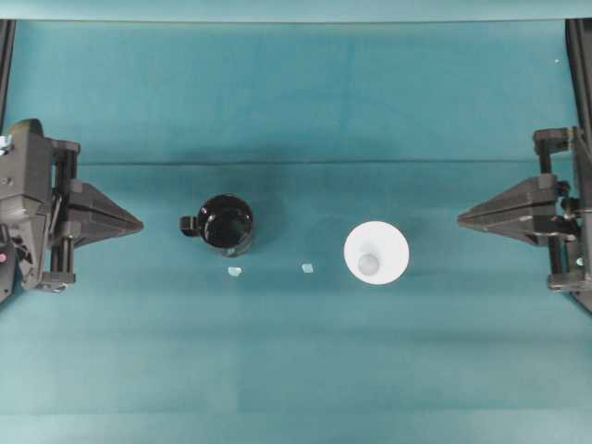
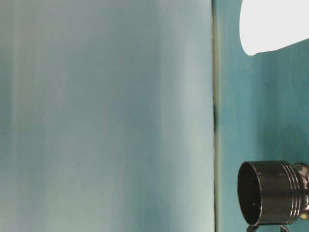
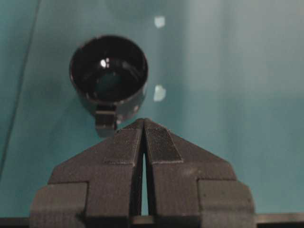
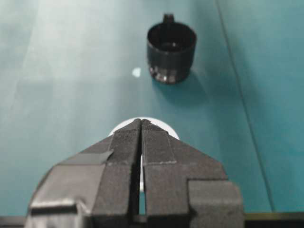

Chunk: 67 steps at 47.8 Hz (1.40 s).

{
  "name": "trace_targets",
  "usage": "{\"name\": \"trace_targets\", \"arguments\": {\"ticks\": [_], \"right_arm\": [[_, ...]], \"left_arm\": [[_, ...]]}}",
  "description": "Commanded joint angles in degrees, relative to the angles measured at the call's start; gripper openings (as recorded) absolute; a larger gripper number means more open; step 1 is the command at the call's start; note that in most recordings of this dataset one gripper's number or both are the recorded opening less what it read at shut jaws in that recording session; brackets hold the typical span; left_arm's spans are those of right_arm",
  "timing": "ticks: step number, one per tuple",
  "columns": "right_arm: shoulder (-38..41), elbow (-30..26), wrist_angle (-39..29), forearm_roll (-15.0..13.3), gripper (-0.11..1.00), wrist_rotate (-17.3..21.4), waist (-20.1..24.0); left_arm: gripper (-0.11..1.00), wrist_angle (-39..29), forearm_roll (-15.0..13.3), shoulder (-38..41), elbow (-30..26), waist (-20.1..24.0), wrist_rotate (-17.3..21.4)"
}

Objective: Put the paper cup into the moved cup holder.
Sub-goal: 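Open the left gripper and move it toward the black cup holder, then close the left gripper on the black cup holder's rim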

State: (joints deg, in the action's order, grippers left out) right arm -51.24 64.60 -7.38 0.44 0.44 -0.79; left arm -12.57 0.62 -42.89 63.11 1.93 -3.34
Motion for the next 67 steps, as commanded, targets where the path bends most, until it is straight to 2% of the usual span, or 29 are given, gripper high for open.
{"name": "trace_targets", "arguments": {"ticks": [1, 28, 31, 34, 43, 47, 49, 54, 67], "right_arm": [[0.9, -1.7, 0.3, 0.1, 0.02, 0.1, -0.2], [1.1, -1.7, 0.2, 0.1, 0.02, 0.1, -0.3], [1.1, -1.7, 0.1, 0.3, 0.02, 0.1, -0.4], [1.1, -1.7, -0.3, 0.4, 0.02, 0.1, -0.3], [1.1, -1.7, -1.5, 0.4, 0.02, 0.2, -0.4], [1.1, -1.7, -1.6, 0.4, 0.02, 0.2, -0.3], [1.1, -1.7, -1.6, 0.4, 0.02, 0.2, -0.4], [1.1, -1.7, -1.6, 0.4, 0.02, 0.1, -0.4], [1.1, -1.7, -1.6, 0.4, 0.02, 0.1, -0.9]], "left_arm": [[0.00, -0.9, 0.2, 0.2, -1.1, 0.2, -0.1], [0.02, -5.0, 0.2, 1.8, 0.7, 2.0, -1.9], [0.07, -4.8, 0.2, 2.5, 0.8, 2.5, -2.6], [0.18, -3.6, 0.2, 3.3, 1.3, 2.5, -2.8], [0.73, 2.9, 0.2, 6.6, 3.3, 2.5, -3.4], [0.91, 3.7, 0.2, 9.1, 3.3, 2.5, -3.3], [0.93, 4.1, 0.2, 10.6, 3.2, 2.5, -2.8], [0.88, 7.0, 0.3, 13.8, 2.5, 2.5, -2.6], [0.89, 18.8, 0.3, 21.4, 2.9, 3.0, -2.6]]}}
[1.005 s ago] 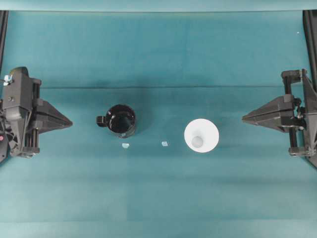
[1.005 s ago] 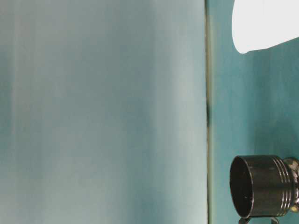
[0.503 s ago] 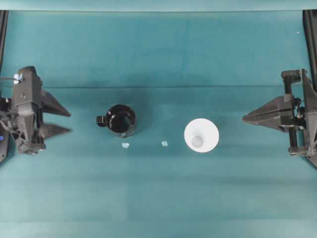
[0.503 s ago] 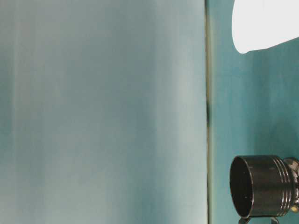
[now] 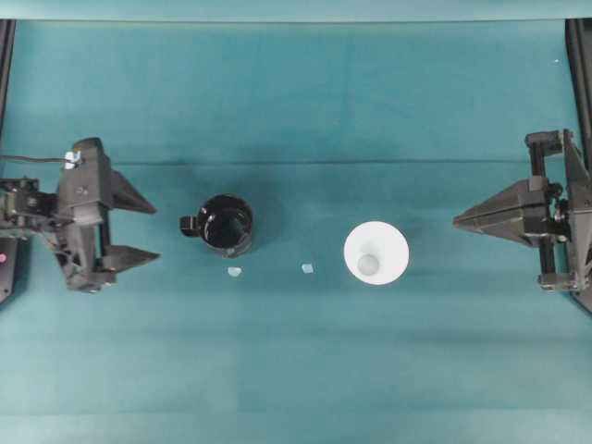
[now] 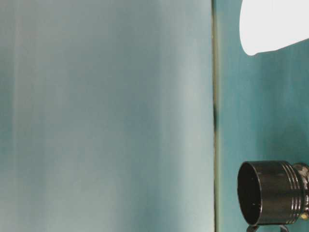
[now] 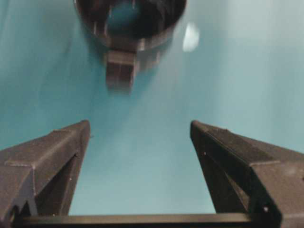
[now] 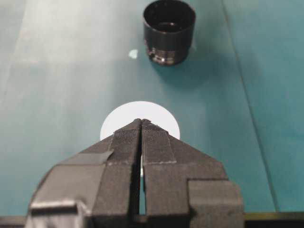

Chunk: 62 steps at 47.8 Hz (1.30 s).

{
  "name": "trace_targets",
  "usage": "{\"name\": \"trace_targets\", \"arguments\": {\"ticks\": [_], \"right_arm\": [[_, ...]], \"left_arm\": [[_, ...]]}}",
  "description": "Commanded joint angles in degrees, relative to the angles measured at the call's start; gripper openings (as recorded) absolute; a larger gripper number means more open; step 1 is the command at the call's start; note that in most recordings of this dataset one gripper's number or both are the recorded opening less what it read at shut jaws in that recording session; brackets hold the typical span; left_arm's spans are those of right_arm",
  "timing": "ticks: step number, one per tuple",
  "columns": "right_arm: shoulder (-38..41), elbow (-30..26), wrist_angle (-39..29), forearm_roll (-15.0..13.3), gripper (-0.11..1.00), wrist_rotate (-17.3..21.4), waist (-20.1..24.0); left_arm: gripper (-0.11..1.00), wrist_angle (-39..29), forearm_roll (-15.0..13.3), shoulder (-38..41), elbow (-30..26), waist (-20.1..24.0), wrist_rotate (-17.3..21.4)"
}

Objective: Put the paper cup into the moved cup holder.
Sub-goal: 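Close the left gripper on the black cup holder's rim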

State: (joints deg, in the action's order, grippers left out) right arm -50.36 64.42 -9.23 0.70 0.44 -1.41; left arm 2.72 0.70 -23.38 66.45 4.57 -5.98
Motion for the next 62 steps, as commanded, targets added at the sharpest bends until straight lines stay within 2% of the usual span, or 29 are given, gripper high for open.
{"name": "trace_targets", "arguments": {"ticks": [1, 7, 30, 51, 62], "right_arm": [[0.3, -1.5, 0.3, 0.2, 0.02, 0.1, -0.3], [0.3, -1.5, 0.3, 0.2, 0.02, 0.1, -0.4], [0.3, -1.5, 0.2, 0.2, 0.02, 0.2, -0.4], [0.3, -1.5, -0.2, 0.2, 0.02, 1.9, -0.4], [0.3, -1.5, -0.2, 0.2, 0.02, 2.0, -0.5]], "left_arm": [[0.89, 4.4, 0.3, 2.4, -0.4, 0.4, 0.0], [0.89, 9.2, 0.3, 5.4, -0.5, 0.5, 0.0], [0.89, 20.4, 0.3, 13.5, -0.8, 3.4, -0.1], [0.88, 20.8, 0.3, 15.1, -0.9, 3.6, 0.0], [0.83, 21.0, 0.3, 15.0, -0.9, 3.6, 0.1]]}}
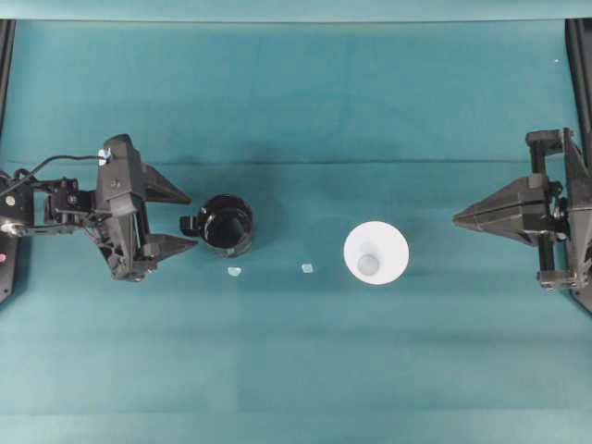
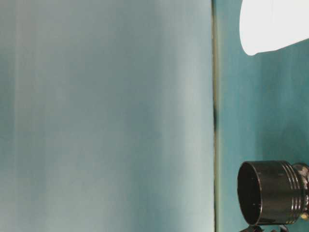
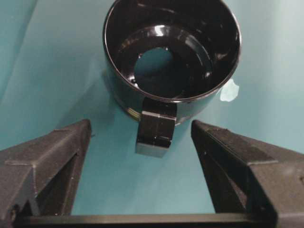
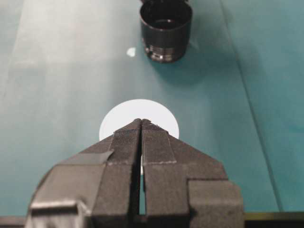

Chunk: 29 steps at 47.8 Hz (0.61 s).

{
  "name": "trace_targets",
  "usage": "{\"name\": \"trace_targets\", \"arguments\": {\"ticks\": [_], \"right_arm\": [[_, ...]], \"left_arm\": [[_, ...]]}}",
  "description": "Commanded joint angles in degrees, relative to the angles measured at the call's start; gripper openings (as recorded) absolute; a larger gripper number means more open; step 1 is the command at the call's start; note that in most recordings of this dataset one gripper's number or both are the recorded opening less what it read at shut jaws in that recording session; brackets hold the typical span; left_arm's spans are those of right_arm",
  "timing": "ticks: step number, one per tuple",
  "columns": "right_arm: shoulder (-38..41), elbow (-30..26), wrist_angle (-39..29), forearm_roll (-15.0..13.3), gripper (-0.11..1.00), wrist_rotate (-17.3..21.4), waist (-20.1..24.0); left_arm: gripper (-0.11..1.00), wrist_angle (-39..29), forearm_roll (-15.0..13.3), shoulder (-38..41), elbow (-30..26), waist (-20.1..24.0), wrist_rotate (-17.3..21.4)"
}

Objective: Put the paper cup into the moved cup holder.
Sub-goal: 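Close the left gripper on the black cup holder's rim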

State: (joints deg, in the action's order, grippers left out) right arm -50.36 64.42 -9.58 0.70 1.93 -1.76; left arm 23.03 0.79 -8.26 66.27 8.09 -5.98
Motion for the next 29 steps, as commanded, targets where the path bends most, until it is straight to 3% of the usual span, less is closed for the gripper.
{"name": "trace_targets", "arguments": {"ticks": [1, 10, 22, 29], "right_arm": [[0.3, -1.5, 0.2, 0.2, 0.02, 0.5, -0.3], [0.3, -1.5, 0.2, 0.2, 0.02, 0.5, -0.8], [0.3, -1.5, -0.4, 0.2, 0.02, 0.5, -0.7], [0.3, -1.5, -0.8, 0.2, 0.02, 0.5, -0.8]], "left_arm": [[0.82, 0.7, 0.2, 0.0, -0.7, 0.1, 0.1], [0.69, 1.6, 0.2, -0.1, -0.8, 0.1, 0.4], [0.21, 3.9, 0.2, 0.0, -1.1, 0.1, 4.0], [0.19, 3.8, 0.2, 0.0, -1.8, 0.1, 4.8]]}}
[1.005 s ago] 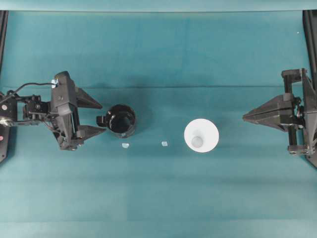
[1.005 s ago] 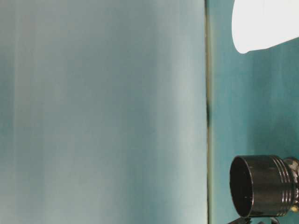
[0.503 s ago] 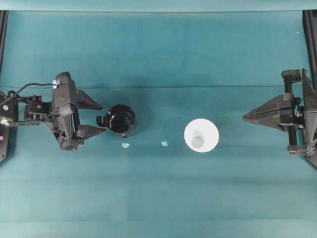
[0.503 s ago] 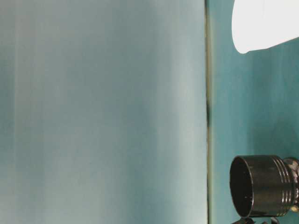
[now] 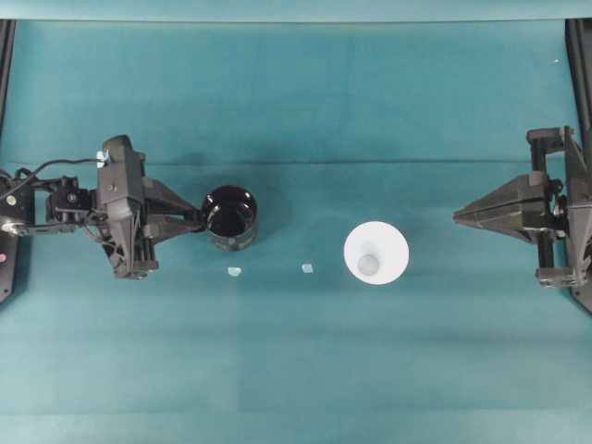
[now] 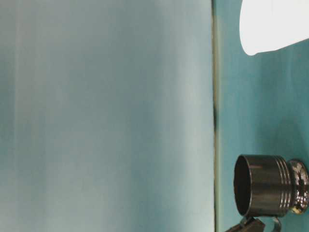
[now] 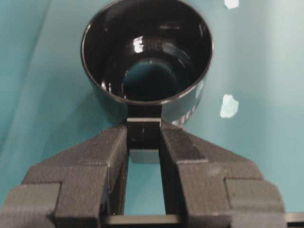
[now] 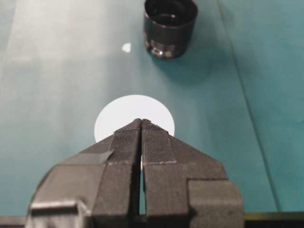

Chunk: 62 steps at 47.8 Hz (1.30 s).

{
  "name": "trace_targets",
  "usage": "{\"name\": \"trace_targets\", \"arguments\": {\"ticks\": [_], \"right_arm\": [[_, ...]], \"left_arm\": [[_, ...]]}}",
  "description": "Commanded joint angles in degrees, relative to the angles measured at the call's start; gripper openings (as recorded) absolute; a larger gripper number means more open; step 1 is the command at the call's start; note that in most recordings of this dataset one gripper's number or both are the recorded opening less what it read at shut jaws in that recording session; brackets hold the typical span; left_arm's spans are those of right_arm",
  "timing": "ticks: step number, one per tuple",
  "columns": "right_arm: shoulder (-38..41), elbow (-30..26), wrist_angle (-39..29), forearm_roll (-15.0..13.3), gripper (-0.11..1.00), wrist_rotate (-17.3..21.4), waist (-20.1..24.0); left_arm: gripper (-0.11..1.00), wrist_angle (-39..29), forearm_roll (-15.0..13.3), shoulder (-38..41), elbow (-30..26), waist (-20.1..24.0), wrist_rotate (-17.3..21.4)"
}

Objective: Put the paper cup into the moved cup holder.
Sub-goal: 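Close the left gripper on the black cup holder's rim, then slide the cup holder rightward next to the white paper cup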

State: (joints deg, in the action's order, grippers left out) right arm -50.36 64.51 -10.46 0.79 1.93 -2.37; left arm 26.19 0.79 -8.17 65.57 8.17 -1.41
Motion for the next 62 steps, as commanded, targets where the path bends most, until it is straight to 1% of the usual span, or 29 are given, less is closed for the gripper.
{"name": "trace_targets", "arguments": {"ticks": [1, 12, 19, 27, 37, 45, 62], "right_arm": [[0.3, -1.6, 0.0, 0.1, 0.02, 0.5, -0.1], [0.4, -1.6, 0.1, 0.1, 0.02, 0.5, -0.4], [0.4, -1.6, 0.0, 0.1, 0.02, 0.5, -0.4], [0.4, -1.6, 0.1, 0.1, 0.02, 0.5, -0.4], [0.4, -1.6, 0.1, 0.1, 0.02, 0.5, -0.4], [0.4, -1.6, 0.0, 0.1, 0.02, 0.5, -0.4], [0.5, -1.6, 0.0, 0.1, 0.02, 0.5, -0.4]], "left_arm": [[0.19, 0.6, 0.1, -0.1, -1.0, 0.0, 0.3], [0.19, 1.1, 0.2, -0.2, -1.7, -0.1, 0.3], [0.19, 1.9, 0.2, -0.4, -4.0, -0.2, 0.3], [0.19, 2.0, 0.2, 0.1, -7.8, -1.4, 0.8], [0.19, 0.6, 0.2, 3.3, -12.2, -4.6, 1.1], [0.19, -0.6, 0.2, 6.6, -14.6, -6.7, 1.1], [0.19, -1.1, 0.2, 12.3, -18.5, -7.1, 1.2]]}}
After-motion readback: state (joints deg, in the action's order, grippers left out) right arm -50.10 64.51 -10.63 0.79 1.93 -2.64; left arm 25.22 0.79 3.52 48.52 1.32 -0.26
